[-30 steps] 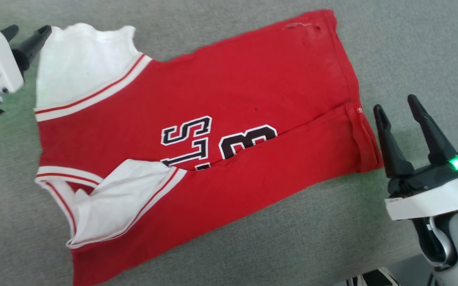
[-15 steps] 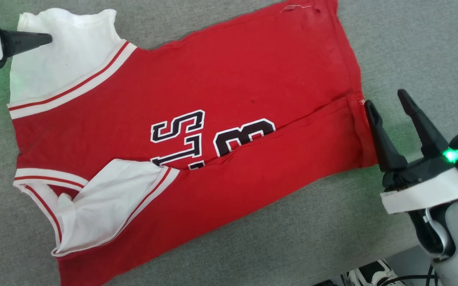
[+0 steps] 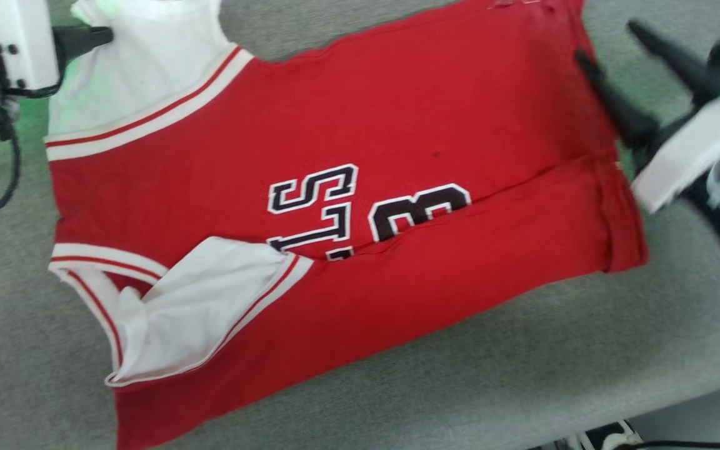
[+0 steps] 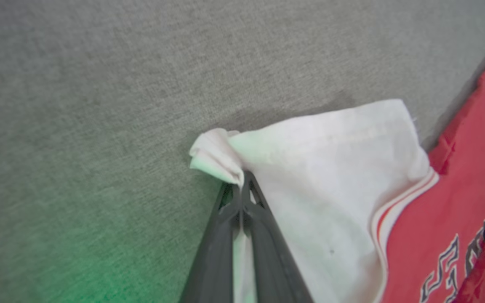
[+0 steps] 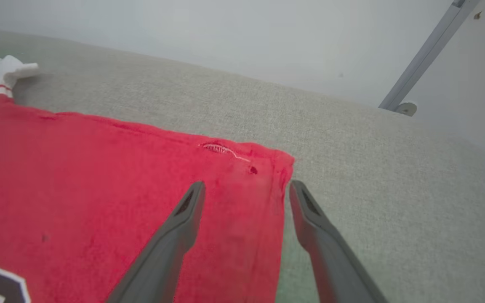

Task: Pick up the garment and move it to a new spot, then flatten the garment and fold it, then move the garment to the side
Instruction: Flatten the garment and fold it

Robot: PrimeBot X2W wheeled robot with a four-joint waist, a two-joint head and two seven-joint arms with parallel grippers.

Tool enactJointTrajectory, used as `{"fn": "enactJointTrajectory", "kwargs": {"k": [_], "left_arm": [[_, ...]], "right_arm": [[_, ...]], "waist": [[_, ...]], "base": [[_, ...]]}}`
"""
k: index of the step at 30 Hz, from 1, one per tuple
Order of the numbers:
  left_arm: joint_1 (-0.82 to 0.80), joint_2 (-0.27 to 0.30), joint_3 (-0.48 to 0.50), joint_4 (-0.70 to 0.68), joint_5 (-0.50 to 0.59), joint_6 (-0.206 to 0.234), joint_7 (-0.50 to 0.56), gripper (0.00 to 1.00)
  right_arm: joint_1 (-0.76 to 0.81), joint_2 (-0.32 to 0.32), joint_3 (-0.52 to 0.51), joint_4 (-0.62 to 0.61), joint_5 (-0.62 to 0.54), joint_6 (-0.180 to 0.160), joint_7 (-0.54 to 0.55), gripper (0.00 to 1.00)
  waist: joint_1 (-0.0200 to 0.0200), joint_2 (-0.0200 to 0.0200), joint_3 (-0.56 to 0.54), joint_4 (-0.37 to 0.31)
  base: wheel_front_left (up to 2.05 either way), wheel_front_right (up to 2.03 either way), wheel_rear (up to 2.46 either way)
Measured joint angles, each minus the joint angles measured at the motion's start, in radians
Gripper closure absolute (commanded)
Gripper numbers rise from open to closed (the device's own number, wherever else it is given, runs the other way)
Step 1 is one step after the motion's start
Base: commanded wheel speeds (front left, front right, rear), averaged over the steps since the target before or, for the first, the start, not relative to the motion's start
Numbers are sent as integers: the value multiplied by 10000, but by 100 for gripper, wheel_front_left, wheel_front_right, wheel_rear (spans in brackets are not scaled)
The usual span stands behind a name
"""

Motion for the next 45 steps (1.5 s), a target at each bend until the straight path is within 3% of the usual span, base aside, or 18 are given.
{"fn": "enactJointTrajectory", "kwargs": {"k": [4, 13, 18, 19, 21, 22, 30, 38, 45], "left_arm": [[-29, -303, -102, -280, 46, -27, -150, 100], [-223, -506, -282, -920, -4, -61, -276, 100], [-245, -617, -362, -1089, -98, -69, -458, 100], [-244, -635, -384, -1106, -117, -67, -489, 100], [-225, -696, -435, -1126, -136, -69, -619, 100], [-202, -734, -462, -1150, -153, -67, -723, 100], [505, -963, -518, -1954, -240, -67, -2376, 100], [1951, -201, -663, -4311, -476, -67, -4410, 100], [3997, 817, -1181, -6078, -125, -67, -6709, 100]], "right_arm": [[-1494, -443, 550, 1041, 853, 0, 1622, 0], [-3431, -573, 1246, 3168, 2598, -2, 5156, 0], [-3884, -583, 1559, 3524, 2922, -4, 5758, 0], [-3936, -596, 1592, 3588, 2986, -4, 5850, 24], [-4005, -617, 1636, 3657, 3133, -4, 5894, 96], [-4005, -612, 1615, 3758, 3175, -4, 5779, 100], [-3422, -1091, 1555, 3728, 3425, -2, 4656, 100], [-1706, -2220, 1601, 2550, 3718, -2, 3799, 100], [470, -3315, 1152, 1384, 3753, -2, 3173, 100]], "waist": [[0, 0, 88, 387], [0, 0, 382, 1059], [-1, 0, 474, 1289], [0, 0, 478, 1325], [0, 0, 453, 1390], [0, 0, 419, 1421], [0, 0, -215, 1776], [0, 0, -1445, 2309], [0, 0, -2463, 2790]], "base": [[0, 0, 0], [0, 0, 0], [0, 0, 0], [0, 0, 0], [0, 0, 0], [0, 0, 0], [0, 0, 0], [0, 0, 0], [0, 0, 0]]}}
